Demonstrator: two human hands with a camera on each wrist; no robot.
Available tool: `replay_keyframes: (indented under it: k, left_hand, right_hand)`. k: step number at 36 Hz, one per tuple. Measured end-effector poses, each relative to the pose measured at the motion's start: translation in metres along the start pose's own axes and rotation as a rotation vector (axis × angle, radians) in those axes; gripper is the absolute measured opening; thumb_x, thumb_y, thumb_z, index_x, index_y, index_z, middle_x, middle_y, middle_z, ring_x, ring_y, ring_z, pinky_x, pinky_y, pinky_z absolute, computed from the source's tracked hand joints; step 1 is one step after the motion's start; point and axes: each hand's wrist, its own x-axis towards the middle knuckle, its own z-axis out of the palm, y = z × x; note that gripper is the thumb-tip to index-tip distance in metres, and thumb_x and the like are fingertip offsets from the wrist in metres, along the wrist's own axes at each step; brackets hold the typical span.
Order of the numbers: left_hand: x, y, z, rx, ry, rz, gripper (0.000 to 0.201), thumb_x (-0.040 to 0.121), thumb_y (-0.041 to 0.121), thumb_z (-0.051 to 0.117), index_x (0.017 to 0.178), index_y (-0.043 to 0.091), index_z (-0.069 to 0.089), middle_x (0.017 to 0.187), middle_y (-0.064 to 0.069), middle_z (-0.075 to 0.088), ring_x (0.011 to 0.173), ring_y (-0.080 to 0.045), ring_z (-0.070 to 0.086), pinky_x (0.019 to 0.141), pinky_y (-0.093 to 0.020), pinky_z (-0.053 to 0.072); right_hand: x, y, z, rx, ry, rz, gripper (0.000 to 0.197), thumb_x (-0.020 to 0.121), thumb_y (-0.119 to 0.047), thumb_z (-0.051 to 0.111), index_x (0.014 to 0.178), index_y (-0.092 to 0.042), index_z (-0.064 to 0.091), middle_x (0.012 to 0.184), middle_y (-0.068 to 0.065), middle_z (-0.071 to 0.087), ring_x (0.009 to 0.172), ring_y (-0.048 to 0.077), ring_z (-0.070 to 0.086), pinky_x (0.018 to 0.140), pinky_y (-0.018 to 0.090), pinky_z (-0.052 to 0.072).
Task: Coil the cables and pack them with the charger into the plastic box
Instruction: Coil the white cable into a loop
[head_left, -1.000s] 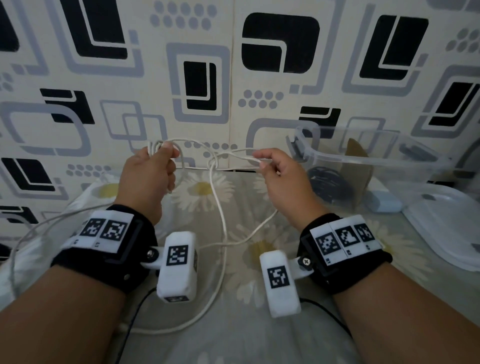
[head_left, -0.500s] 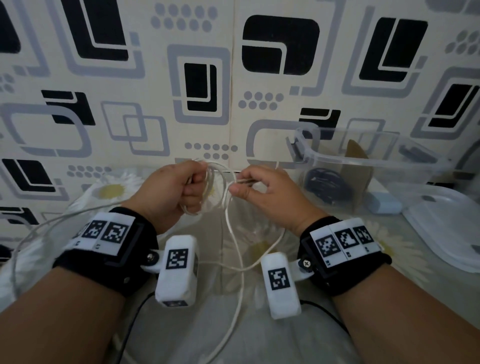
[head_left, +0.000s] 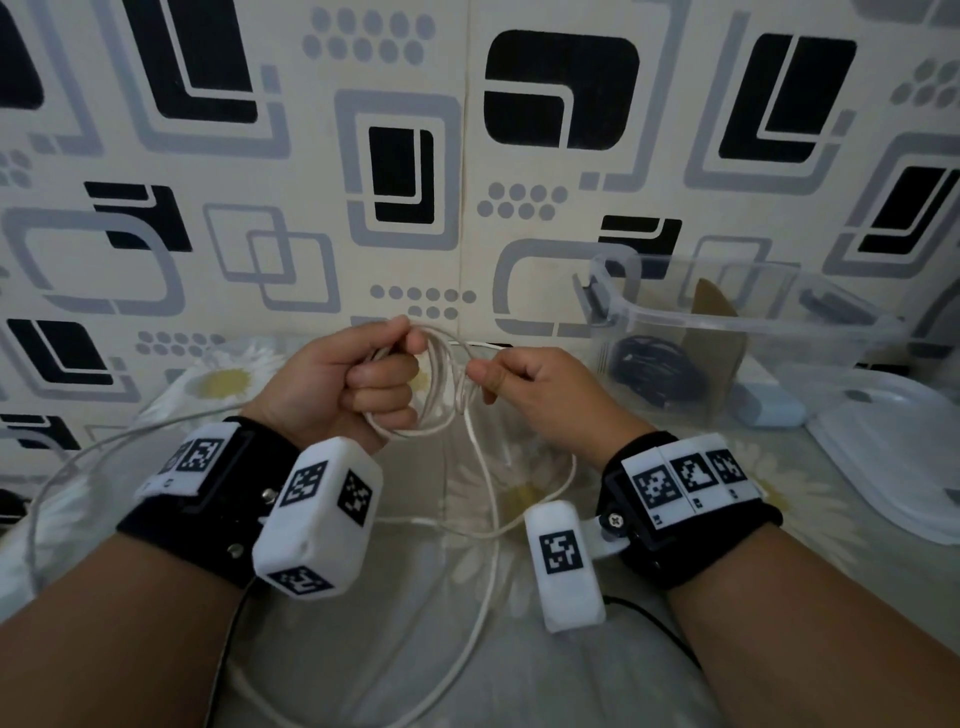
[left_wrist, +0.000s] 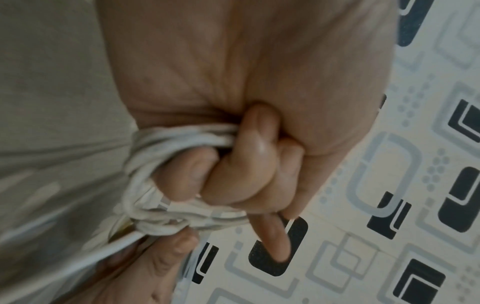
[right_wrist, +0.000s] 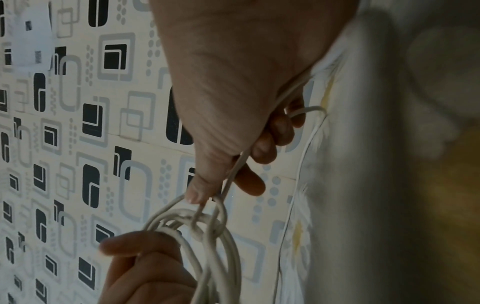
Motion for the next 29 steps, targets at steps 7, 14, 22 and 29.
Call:
replay_keyframes:
  k: [7, 14, 22, 29]
  left_hand:
    - [0.002, 0.004, -0.003, -0.079, 0.154, 0.192, 0.029, 0.090, 0.029, 0.047, 0.083, 0.015, 0.071, 0.047, 0.010, 0.016, 0.037, -0.006, 0.014, 0.042, -0.015, 0.026]
    - [0.003, 0.009, -0.006, -0.153, 0.273, 0.323, 0.032, 0.090, 0.027, 0.043, 0.079, 0.016, 0.071, 0.040, 0.008, 0.020, 0.035, -0.008, 0.015, 0.039, -0.015, 0.029]
    - [0.003, 0.010, -0.006, -0.147, 0.392, 0.388, 0.027, 0.087, 0.028, 0.047, 0.077, 0.018, 0.070, 0.036, 0.007, 0.029, 0.030, -0.007, 0.027, 0.040, -0.014, 0.025]
    - [0.001, 0.020, -0.004, -0.196, 0.449, 0.459, 0.027, 0.087, 0.027, 0.049, 0.077, 0.018, 0.071, 0.039, 0.007, 0.028, 0.032, -0.007, 0.026, 0.040, -0.015, 0.027]
  right_hand:
    - [-0.005, -0.003, -0.001, -0.025, -0.035, 0.019, 0.039, 0.101, -0.044, 0.036, 0.095, -0.018, 0.064, 0.081, -0.004, 0.059, 0.076, 0.015, 0.056, 0.064, 0.025, 0.039]
    - [-0.001, 0.005, -0.002, 0.010, 0.015, 0.102, 0.030, 0.101, -0.039, 0.040, 0.090, -0.021, 0.062, 0.062, -0.010, 0.045, 0.059, 0.008, 0.043, 0.062, 0.025, 0.037]
    - [-0.001, 0.004, -0.008, 0.138, -0.110, 0.165, 0.019, 0.086, -0.042, 0.067, 0.095, -0.026, 0.064, 0.071, -0.015, 0.055, 0.068, 0.007, 0.050, 0.073, 0.025, 0.040]
    - [-0.003, -0.009, -0.021, 0.334, -0.208, 0.178, 0.042, 0.085, -0.057, 0.057, 0.108, -0.023, 0.064, 0.063, -0.007, 0.045, 0.054, 0.008, 0.036, 0.052, 0.021, 0.031]
